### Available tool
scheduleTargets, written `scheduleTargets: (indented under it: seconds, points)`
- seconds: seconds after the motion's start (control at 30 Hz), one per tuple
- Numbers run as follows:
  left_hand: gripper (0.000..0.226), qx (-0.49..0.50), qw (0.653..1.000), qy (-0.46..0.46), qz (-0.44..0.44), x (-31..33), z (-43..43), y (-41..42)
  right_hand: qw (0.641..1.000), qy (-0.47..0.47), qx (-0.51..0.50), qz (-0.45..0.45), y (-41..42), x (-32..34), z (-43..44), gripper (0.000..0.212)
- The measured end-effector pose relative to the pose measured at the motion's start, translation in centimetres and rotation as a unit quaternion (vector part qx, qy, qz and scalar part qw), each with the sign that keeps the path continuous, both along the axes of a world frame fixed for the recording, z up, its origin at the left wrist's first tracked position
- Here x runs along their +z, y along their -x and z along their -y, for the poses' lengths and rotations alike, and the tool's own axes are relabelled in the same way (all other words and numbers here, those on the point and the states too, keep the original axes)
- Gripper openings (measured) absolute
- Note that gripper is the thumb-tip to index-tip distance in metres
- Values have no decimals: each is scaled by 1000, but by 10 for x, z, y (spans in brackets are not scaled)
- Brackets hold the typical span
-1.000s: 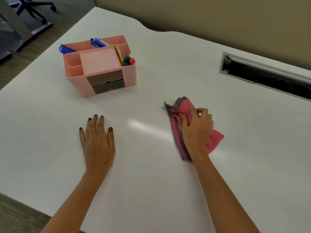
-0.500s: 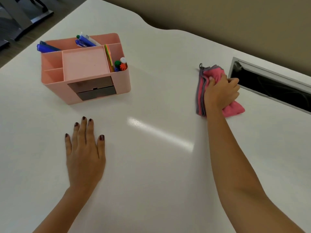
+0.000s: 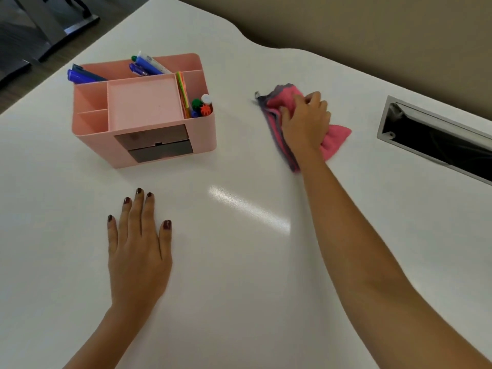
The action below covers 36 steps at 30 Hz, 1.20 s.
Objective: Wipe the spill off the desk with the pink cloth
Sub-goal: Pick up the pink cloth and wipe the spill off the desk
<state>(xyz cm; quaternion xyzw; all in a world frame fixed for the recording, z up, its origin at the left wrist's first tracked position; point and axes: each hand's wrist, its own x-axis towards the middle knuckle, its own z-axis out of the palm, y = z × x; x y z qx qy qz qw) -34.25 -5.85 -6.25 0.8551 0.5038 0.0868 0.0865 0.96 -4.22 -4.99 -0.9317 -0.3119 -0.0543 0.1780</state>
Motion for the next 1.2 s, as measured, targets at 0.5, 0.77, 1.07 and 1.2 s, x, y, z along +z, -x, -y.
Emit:
scheduleTargets:
  seconds: [0.5, 0.77, 1.07, 1.2]
  points:
    - [60, -6, 1000, -7, 22, -4, -1, 3, 996, -50, -73, -21, 131, -7, 111, 36]
    - [58, -11, 999, -9, 43, -7, -3, 3, 993, -28, 115, -21, 217, -3, 109, 34]
    - [59, 27, 997, -5, 65, -9, 10, 49, 998, -50, -32, -31, 172, -3, 132, 37]
    - [63, 14, 998, 2, 65, -8, 16, 54, 999, -28, 13, -34, 166, -1, 95, 40]
